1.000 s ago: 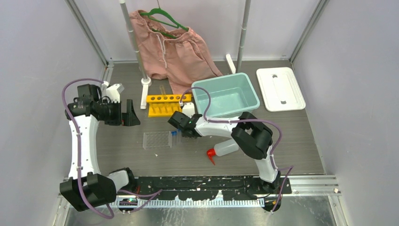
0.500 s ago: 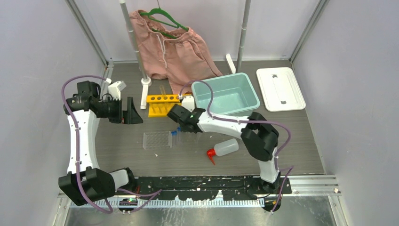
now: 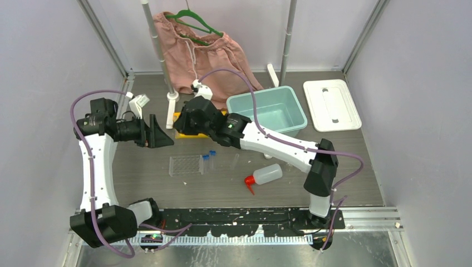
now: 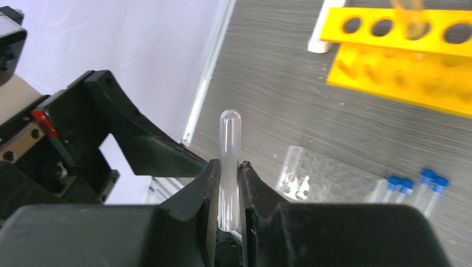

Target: Organize the chemistry lab equipment

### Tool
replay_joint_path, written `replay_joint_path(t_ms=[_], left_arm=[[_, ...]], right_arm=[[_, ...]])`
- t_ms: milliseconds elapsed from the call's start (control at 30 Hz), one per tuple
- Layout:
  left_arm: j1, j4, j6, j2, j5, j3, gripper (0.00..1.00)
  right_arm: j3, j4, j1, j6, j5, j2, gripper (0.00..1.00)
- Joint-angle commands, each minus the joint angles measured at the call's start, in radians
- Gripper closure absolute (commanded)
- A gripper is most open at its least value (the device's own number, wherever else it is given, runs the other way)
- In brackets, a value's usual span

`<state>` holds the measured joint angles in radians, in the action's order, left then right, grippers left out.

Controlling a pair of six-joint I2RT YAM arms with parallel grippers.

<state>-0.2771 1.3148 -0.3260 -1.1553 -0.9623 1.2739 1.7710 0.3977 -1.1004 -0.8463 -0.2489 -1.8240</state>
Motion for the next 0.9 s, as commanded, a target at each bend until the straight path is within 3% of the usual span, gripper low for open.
replay_joint_path(t_ms=[0, 200, 400, 567, 733, 800, 867], left_arm=[[-0.007, -0.012, 0.007, 0.041, -0.078, -0.005, 0.24], [-0.008, -0.039, 0.043, 0.039, -0.094, -0.008, 0.34], [-0.007, -0.07, 0.073, 0.033, -0.091, -0.024, 0.52], [-0.008, -0.074, 0.078, 0.034, -0.082, -0.031, 0.59], [-0.008, -0.094, 0.095, 0.038, -0.064, -0.034, 0.72], [-0.007, -0.099, 0.098, 0.04, -0.064, -0.036, 0.79], [-0.007, -0.101, 0.095, 0.042, -0.063, -0.039, 0.84]], right_arm=[[0.07, -0.099, -0.022, -0.048, 0.078, -0.042, 0.99], [0.068, -0.16, -0.039, -0.069, 0.101, -0.058, 0.99], [0.031, -0.211, -0.042, -0.092, 0.108, -0.046, 0.99], [0.022, -0.231, -0.044, -0.102, 0.114, -0.044, 0.99], [0.004, -0.248, -0.047, -0.119, 0.126, -0.037, 0.99], [-0.002, -0.249, -0.046, -0.121, 0.126, -0.033, 0.97], [0.001, -0.242, -0.045, -0.123, 0.129, -0.03, 0.88]])
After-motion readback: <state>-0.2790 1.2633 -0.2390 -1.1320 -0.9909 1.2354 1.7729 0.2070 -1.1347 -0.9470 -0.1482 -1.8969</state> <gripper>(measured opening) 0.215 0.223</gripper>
